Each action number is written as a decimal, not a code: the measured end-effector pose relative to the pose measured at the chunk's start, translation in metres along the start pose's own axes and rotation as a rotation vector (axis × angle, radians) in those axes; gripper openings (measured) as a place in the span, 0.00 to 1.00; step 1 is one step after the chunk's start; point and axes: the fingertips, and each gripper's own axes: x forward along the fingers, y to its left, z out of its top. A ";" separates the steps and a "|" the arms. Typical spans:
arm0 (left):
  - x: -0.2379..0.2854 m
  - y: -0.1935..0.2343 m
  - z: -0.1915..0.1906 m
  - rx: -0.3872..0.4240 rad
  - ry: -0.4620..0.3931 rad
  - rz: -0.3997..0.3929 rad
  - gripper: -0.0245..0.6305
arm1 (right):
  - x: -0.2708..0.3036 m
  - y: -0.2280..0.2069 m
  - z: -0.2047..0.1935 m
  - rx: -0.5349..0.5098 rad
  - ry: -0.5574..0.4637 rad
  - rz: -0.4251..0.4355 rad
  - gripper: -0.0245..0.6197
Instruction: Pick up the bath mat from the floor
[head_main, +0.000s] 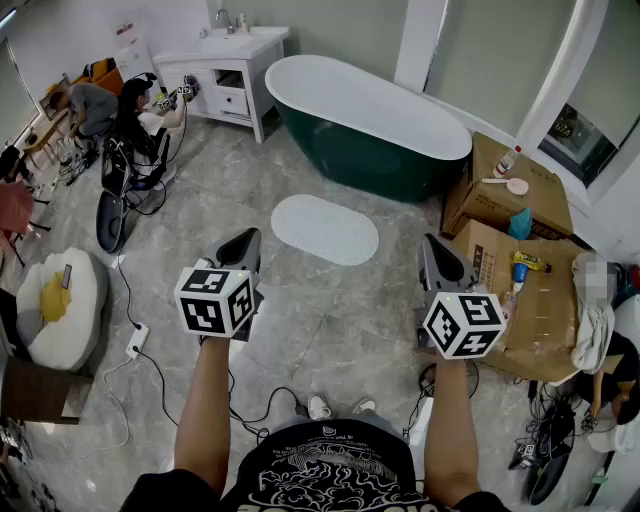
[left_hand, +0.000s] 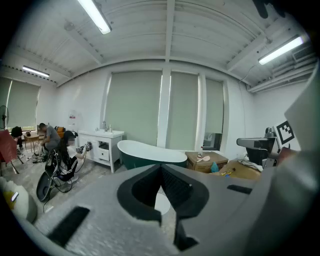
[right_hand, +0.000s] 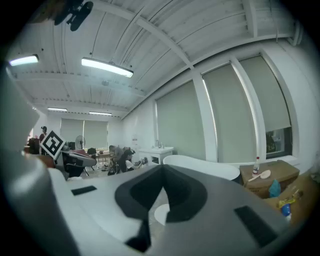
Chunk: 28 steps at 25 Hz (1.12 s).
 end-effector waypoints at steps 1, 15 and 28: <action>0.000 0.001 0.000 0.005 0.000 0.000 0.04 | 0.001 0.001 -0.001 -0.006 0.000 -0.006 0.05; 0.013 0.023 0.002 -0.014 -0.046 0.003 0.13 | 0.019 0.007 -0.001 -0.009 -0.011 -0.022 0.14; 0.072 0.045 0.014 -0.018 -0.058 0.001 0.30 | 0.080 -0.012 -0.006 0.013 0.001 -0.014 0.23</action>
